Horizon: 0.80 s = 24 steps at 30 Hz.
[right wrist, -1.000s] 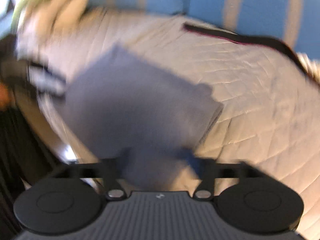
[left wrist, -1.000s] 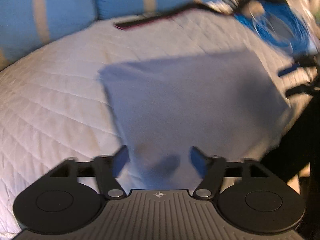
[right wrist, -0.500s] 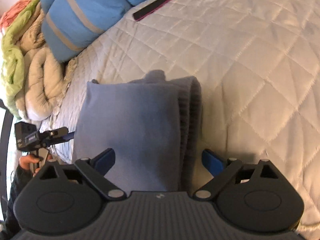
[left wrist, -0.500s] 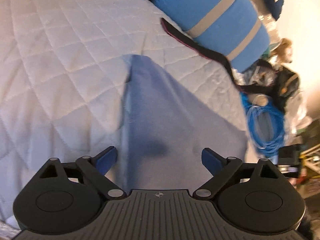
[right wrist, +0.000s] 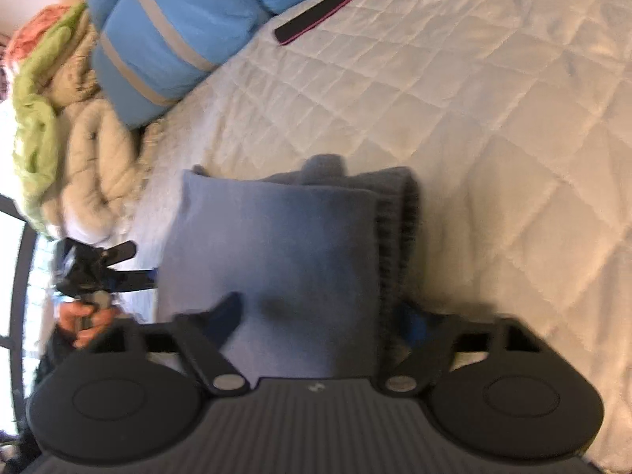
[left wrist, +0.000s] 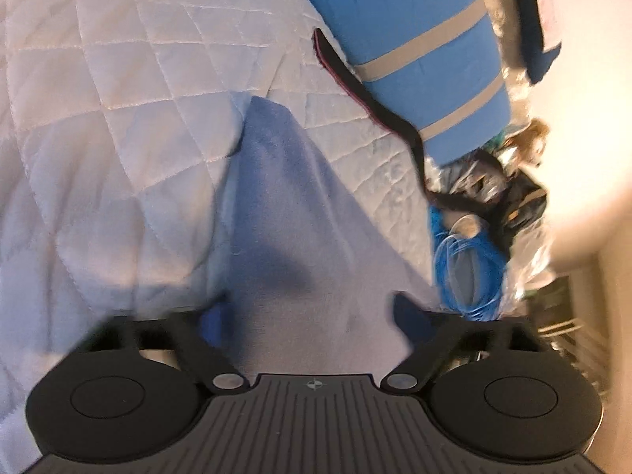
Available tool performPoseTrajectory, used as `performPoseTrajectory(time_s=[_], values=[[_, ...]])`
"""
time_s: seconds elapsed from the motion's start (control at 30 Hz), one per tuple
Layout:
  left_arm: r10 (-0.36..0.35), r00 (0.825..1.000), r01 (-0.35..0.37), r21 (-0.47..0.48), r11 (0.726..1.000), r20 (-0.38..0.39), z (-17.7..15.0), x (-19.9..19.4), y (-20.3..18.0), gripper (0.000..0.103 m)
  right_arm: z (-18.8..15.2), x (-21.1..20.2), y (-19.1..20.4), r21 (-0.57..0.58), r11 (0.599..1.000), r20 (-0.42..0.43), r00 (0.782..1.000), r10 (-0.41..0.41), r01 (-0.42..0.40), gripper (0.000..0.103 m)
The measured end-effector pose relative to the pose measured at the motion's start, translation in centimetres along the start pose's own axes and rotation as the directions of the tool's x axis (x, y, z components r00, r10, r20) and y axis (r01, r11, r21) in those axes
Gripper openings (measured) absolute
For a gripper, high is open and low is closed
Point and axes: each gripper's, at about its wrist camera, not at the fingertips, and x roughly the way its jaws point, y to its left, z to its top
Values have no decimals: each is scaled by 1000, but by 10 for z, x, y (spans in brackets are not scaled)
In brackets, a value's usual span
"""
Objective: Fold clothes
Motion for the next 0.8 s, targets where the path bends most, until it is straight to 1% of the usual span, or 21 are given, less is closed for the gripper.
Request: performPoseTrajectory(time_s=[0.03,0.07,0.1,0.2,0.3,0.47,0.63,0.8], values=[[13,1000,-13,-13,1000,-7,-1,1,3,20,0,-1,-2,12,1000,3,1000,-11,11,50],[3,1000,-3,-32,999,-11,-2,1,5,18,-1,-3,-4,20,1000,5,1000,-20,20,41],[4,1000,-5,-32,999,-12,-2,1,5,17,-1,-4,-3,11,1000,4,1000,-22,21,35],[37,999,-37,-14,999,-11,-3,-2,-6,15,-2,-10,3,-32,999,14,1000,-26,26,28],[51,999,-51,-10,999,-10,-1,-10,-16,14,-1,-18,8,-39,999,37,999,-6,8,25],[73,997,-72,26,997,-10,5,-31,-29,14,5,-27,22,-56,998,66,997,27,-23,25],[89,996,-89,58,994,16,18,-50,-39,14,15,-24,35,-66,997,73,996,52,-47,25],[95,995,-98,68,993,37,36,-60,-45,14,35,-20,45,-65,996,87,994,71,-65,24]])
